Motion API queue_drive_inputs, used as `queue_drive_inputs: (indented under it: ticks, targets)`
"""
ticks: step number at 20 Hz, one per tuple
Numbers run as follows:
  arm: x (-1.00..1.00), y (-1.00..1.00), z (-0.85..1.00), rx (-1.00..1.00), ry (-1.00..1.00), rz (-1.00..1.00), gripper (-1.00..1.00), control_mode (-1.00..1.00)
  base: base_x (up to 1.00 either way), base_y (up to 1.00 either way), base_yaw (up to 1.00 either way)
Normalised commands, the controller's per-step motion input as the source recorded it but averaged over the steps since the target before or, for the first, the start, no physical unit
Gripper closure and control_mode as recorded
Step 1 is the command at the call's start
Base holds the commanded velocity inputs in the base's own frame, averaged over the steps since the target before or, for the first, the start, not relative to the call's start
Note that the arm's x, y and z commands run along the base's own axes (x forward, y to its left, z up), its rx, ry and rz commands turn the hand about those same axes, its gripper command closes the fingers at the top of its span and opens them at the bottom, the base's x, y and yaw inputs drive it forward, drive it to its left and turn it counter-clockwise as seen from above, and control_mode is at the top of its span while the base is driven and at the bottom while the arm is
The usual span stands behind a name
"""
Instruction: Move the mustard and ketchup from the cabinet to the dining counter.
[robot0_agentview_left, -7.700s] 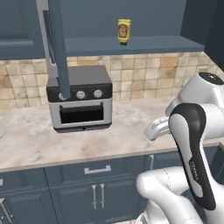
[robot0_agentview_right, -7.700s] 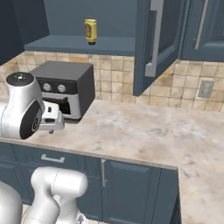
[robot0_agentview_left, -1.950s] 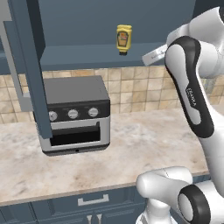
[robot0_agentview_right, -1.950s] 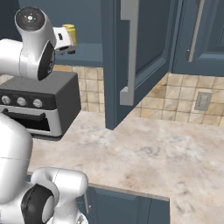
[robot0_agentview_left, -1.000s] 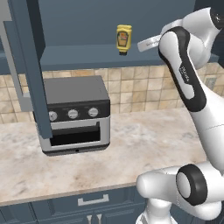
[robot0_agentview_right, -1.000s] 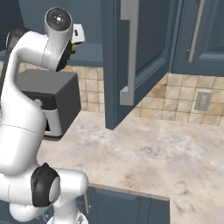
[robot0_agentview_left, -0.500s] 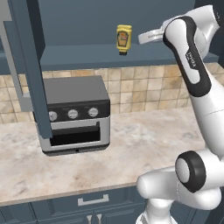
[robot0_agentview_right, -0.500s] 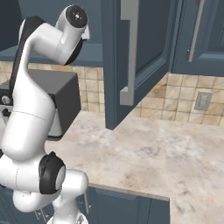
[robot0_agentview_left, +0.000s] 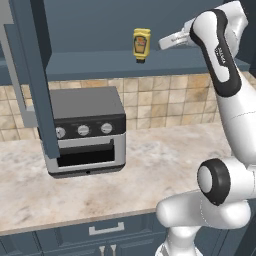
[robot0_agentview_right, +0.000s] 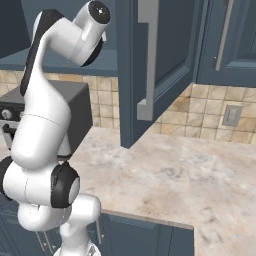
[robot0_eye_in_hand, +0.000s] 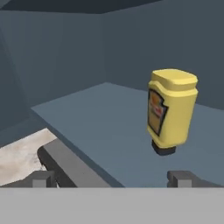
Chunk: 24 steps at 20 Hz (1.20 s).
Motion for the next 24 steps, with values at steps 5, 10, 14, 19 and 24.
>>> queue_drive_inputs:
  ticks: [5,10,14,19,24]
  targets:
    - [0.0,0.0,0.0,-0.11,0.0,0.03,-1.0,-1.0,0.0,0.0,0.0]
    - [0.03,0.01,-0.03,-0.1,0.0,0.0,-1.0,-1.0,0.0,0.0,0.0]
    - [0.0,0.0,-0.13,-0.04,0.0,0.0,-1.0,-1.0,0.0,0.0,0.0]
    - [0.05,0.0,-0.06,-0.01,0.0,0.0,-1.0,-1.0,0.0,0.0,0.0]
    - [0.08,0.0,-0.02,0.0,0.0,0.0,-1.0,-1.0,0.0,0.0,0.0]
